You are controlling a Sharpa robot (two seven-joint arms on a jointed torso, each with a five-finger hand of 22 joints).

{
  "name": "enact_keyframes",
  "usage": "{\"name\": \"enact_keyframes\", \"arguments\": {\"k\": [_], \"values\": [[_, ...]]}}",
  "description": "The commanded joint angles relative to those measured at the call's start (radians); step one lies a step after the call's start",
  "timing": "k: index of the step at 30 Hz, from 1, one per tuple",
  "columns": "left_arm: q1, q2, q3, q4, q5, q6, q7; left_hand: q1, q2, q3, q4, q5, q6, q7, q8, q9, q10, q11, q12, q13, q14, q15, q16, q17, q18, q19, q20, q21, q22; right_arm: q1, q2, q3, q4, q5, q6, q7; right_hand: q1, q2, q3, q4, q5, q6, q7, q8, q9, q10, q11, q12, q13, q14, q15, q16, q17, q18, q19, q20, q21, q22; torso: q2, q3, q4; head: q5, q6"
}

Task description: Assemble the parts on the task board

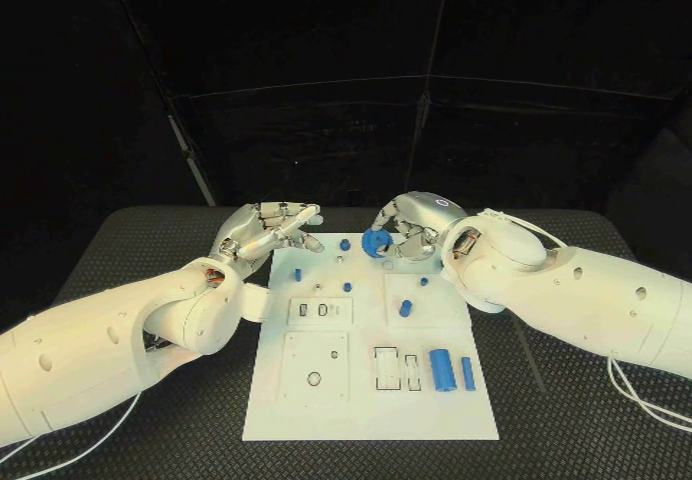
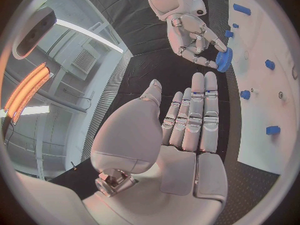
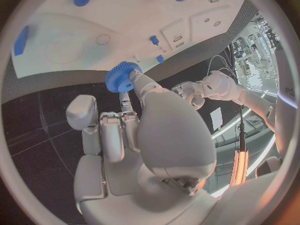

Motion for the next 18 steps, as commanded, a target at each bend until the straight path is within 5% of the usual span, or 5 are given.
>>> {"name": "enact_keyframes", "arguments": {"k": [1, 9, 18], "values": [[0.003, -0.001, 0.001, -0.003, -0.004, 0.007, 0.004, 0.0, 0.01, -0.003, -0.001, 0.004, 0.005, 0.004, -0.004, -0.002, 0.004, 0.005, -0.004, -0.001, -0.005, 0.001, 0.003, 0.001, 0.008, 0.001, 0.004, 0.007, 0.001, 0.002, 0.014, -0.003, 0.023, -0.043, -0.01, -0.026, -0.012, -0.002, 0.01, 0.001, -0.008, 0.065, -0.024, -0.005, 0.003, 0.01, -0.003, 0.002, 0.118, 0.092, -0.004, 0.007, 0.185, -0.019, -0.001, -0.005, 0.006, 0.001, -0.005, -0.0009, 0.0028, 0.001, -0.004], [0.005, 0.001, 0.001, -0.012, -0.004, 0.004, 0.006, 0.001, 0.01, -0.003, -0.001, 0.004, 0.006, 0.004, -0.005, -0.001, 0.005, 0.005, -0.005, -0.001, -0.006, 0.0, 0.003, 0.002, 0.008, 0.0, 0.004, 0.007, 0.002, 0.002, 0.094, -0.033, -0.008, -0.075, -0.01, -0.043, -0.028, -0.006, 0.018, 0.001, -0.015, 0.064, -0.023, -0.012, 0.003, 0.008, -0.002, 0.0, 0.115, 0.092, -0.003, 0.007, 0.187, -0.019, -0.001, -0.004, 0.006, 0.001, -0.007, -0.0024, 0.0062, -0.001, -0.006], [0.006, 0.004, 0.001, -0.014, -0.004, 0.004, 0.007, 0.001, 0.011, -0.004, -0.002, 0.004, 0.006, 0.004, -0.005, -0.001, 0.005, 0.005, -0.005, -0.001, -0.006, 0.0, 0.003, 0.002, 0.008, 0.0, 0.004, 0.007, 0.002, 0.002, 0.175, -0.041, -0.097, -0.096, -0.004, -0.044, -0.035, -0.008, 0.022, 0.0, -0.017, 0.061, -0.021, -0.017, 0.002, 0.006, -0.001, -0.002, 0.112, 0.092, -0.002, 0.008, 0.188, -0.019, 0.0, -0.003, 0.007, 0.002, -0.002, -0.0045, 0.0096, 0.0, -0.011]]}}
